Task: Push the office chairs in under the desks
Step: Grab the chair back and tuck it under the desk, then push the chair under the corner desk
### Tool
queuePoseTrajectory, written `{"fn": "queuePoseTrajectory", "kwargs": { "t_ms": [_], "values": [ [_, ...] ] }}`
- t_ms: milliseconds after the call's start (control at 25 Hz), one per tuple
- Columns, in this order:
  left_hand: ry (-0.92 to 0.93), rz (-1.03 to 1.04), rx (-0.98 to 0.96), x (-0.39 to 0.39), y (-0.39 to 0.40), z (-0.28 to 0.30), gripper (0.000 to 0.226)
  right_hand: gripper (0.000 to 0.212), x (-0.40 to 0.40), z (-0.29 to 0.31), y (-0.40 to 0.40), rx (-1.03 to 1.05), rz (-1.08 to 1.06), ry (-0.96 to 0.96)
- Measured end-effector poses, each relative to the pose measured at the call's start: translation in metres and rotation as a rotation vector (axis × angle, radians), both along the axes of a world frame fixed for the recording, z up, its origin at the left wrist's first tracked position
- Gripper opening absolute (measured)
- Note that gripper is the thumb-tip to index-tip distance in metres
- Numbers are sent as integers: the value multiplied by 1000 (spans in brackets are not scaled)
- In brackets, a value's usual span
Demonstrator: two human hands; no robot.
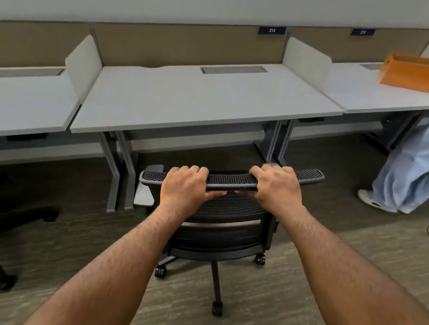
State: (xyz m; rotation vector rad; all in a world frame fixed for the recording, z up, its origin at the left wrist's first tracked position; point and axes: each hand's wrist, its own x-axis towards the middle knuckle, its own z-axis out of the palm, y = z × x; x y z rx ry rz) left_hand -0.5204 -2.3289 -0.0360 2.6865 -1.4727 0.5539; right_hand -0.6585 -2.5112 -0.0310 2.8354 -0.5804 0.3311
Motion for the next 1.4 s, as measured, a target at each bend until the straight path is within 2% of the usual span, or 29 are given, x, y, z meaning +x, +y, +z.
{"fn": "queuePoseTrajectory", "kwargs": {
  "t_ms": [160,360,440,560,680,800,880,1000,1160,1320,1400],
  "values": [
    [15,78,-45,37,-35,0,72,68,38,4,-35,22,-1,-9],
    [7,171,-43,75,-79,-1,66,86,80,0,-80,45,30,-63],
    [7,238,-68,88,-105,0,68,78,99,1,-107,66,58,-53],
    [105,339,-108,97,-128,-1,81,68,116,-4,-131,85,82,-81],
    [189,423,-228,102,-154,-2,84,60,132,-6,-156,101,129,-139],
    [188,428,-113,102,-158,-5,82,57,144,-12,-162,140,138,-216],
    [203,466,-48,97,-159,-9,86,65,149,-17,-154,174,181,-235],
    [265,459,-61,94,-152,-11,88,78,158,-24,-131,209,223,-251],
    [358,496,-60,75,-115,-25,83,84,169,-45,-74,269,430,-222],
    [399,794,-52,25,0,-59,77,83,167,-83,30,311,710,60],
    [428,858,-76,5,40,-68,71,81,162,-94,60,330,792,122]
  ]
}}
